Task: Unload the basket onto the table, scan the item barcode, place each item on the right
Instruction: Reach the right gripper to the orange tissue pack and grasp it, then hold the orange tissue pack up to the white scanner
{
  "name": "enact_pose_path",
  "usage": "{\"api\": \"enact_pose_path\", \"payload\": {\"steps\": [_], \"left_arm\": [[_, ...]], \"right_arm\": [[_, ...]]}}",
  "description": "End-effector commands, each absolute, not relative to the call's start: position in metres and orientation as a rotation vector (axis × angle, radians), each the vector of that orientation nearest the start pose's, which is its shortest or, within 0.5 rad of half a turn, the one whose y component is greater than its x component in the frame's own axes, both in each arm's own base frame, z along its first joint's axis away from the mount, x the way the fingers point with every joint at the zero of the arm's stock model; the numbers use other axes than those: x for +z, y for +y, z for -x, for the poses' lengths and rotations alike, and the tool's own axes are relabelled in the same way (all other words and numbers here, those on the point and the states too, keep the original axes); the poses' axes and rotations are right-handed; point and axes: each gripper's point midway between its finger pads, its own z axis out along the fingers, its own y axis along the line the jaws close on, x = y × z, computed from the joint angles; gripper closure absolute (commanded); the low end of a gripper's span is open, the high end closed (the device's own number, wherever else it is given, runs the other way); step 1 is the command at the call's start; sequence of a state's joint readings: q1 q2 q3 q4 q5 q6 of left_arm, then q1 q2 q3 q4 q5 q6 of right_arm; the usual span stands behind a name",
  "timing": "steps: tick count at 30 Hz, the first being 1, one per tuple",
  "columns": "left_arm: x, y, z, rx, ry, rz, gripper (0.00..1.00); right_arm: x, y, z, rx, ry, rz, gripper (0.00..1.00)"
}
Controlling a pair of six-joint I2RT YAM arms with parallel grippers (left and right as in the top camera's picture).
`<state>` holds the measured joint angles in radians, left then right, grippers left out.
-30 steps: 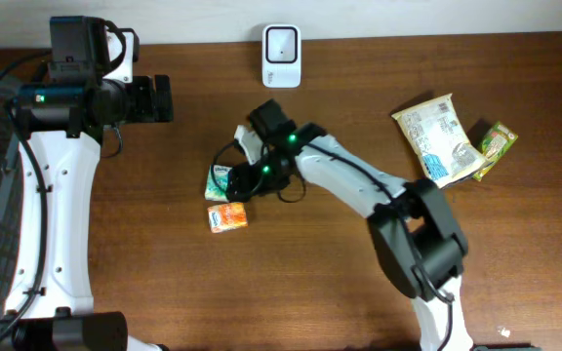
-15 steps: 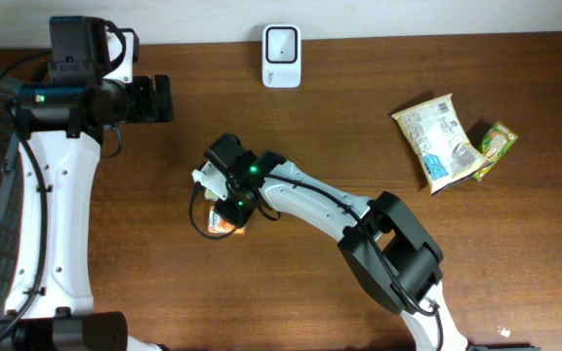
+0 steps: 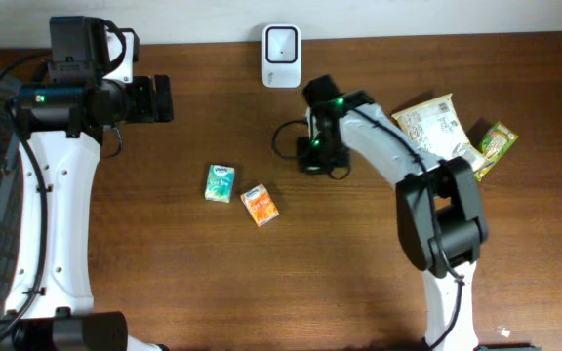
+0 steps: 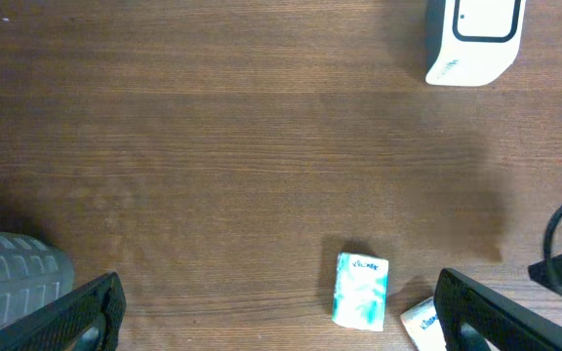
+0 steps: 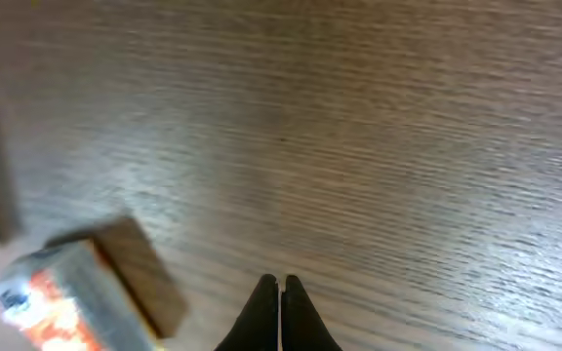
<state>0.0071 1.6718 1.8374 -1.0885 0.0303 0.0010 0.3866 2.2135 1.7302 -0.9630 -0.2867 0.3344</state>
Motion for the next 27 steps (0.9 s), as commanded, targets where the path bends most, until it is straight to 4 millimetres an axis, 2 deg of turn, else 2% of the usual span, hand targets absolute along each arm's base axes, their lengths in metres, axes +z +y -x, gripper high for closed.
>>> {"api": "enact_pose_path", "payload": {"steps": [1,2,3,5,10,13,15,16,17,20,21,22,24,26,27], "left_arm": [[0.290,-0.002,-0.425,-0.035,2.466,-0.022,0.01],[0.290,-0.002,-0.425,-0.035,2.466,-0.022,0.01],[0.290,-0.002,-0.425,-0.035,2.466,-0.022,0.01],[0.290,-0.002,-0.425,-0.035,2.466,-0.022,0.01],[0.290,-0.002,-0.425,-0.035,2.466,-0.022,0.01],[0.290,-0.002,-0.425,-0.035,2.466,-0.022,0.01],[0.290,-0.002,-0.425,-0.035,2.466,-0.022,0.01],[0.291,-0.002,-0.425,-0.035,2.465,-0.022,0.01],[0.290,-0.002,-0.425,-0.035,2.466,-0.022,0.01],[0.290,-0.002,-0.425,-0.035,2.466,-0.022,0.01],[0.290,-0.002,-0.425,-0.035,2.466,-0.022,0.01],[0.290,-0.002,-0.425,-0.035,2.465,-0.022,0.01],[0.290,-0.002,-0.425,-0.035,2.465,-0.022,0.01],[0.290,-0.002,-0.425,-0.035,2.466,-0.022,0.01],[0.290,-0.002,-0.425,-0.035,2.466,-0.022,0.01]], "right_arm": [[0.040,0.252,-0.387,0.808,3.022,0.425,0.78],[0.043,0.261,-0.381,0.848,2.992,0.535,0.65],[0.043,0.267,-0.377,0.846,2.974,0.606,0.57],[0.039,0.285,-0.365,0.835,2.937,0.753,0.57],[0.016,0.303,-0.346,0.837,2.953,0.830,0.59],[0.001,0.304,-0.340,0.833,2.997,0.822,0.62],[-0.001,0.302,-0.337,0.831,3.026,0.795,0.64],[0.000,0.301,-0.335,0.834,3.036,0.792,0.70],[-0.001,0.299,-0.330,0.827,3.075,0.761,0.84],[0.000,0.287,-0.325,0.816,3.153,0.678,0.96],[0.001,0.284,-0.327,0.823,3.161,0.649,0.96],[0.006,0.280,-0.333,0.863,3.150,0.615,0.96],[0.028,0.282,-0.340,1.073,3.052,0.646,0.96],[0.073,0.285,-0.351,1.450,2.829,0.660,0.96],[0.094,0.277,-0.360,1.603,2.712,0.634,0.96]]}}
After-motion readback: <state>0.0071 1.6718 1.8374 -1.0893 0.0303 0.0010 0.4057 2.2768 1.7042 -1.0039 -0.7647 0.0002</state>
